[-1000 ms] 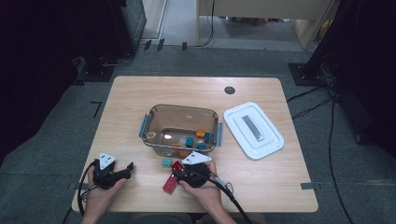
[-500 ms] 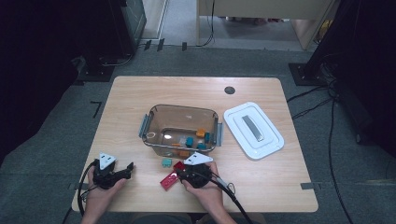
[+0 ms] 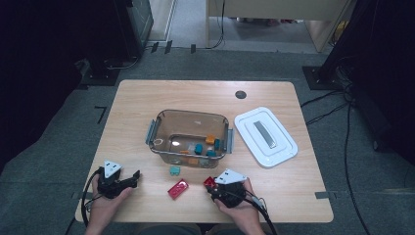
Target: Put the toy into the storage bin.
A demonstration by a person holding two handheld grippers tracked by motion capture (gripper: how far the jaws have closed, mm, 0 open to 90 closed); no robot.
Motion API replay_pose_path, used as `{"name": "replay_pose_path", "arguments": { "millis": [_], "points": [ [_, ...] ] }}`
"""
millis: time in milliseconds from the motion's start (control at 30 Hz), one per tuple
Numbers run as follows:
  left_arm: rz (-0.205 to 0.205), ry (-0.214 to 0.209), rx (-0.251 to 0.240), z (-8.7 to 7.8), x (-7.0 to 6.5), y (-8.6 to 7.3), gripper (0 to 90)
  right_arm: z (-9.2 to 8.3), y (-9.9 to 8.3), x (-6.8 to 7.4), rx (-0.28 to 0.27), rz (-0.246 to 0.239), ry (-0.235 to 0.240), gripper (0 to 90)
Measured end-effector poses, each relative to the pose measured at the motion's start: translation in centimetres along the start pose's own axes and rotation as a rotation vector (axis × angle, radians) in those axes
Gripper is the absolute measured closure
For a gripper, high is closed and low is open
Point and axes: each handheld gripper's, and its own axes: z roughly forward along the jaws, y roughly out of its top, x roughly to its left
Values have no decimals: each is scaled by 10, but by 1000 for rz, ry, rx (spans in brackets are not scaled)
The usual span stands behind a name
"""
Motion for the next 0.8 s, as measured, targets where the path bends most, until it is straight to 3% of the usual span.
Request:
{"name": "replay_pose_path", "arguments": {
  "millis": [100,200,367,667,800],
  "points": [
    [0,0,0,0,0,0,242,4,-1,0,7,-10,-6,528],
    [0,0,0,0,0,0,241,11,-1,2,13,-21,-10,586],
    [0,0,0,0,0,0,240,9,0,1,3,-23,-5,598],
    [-1,4,4,0,0,0,230,-19,1,-27,-24,35,-33,599],
    [0,4,14,1,0,1,170,-36,3,-41,-36,66,-45,599]
  ]
}}
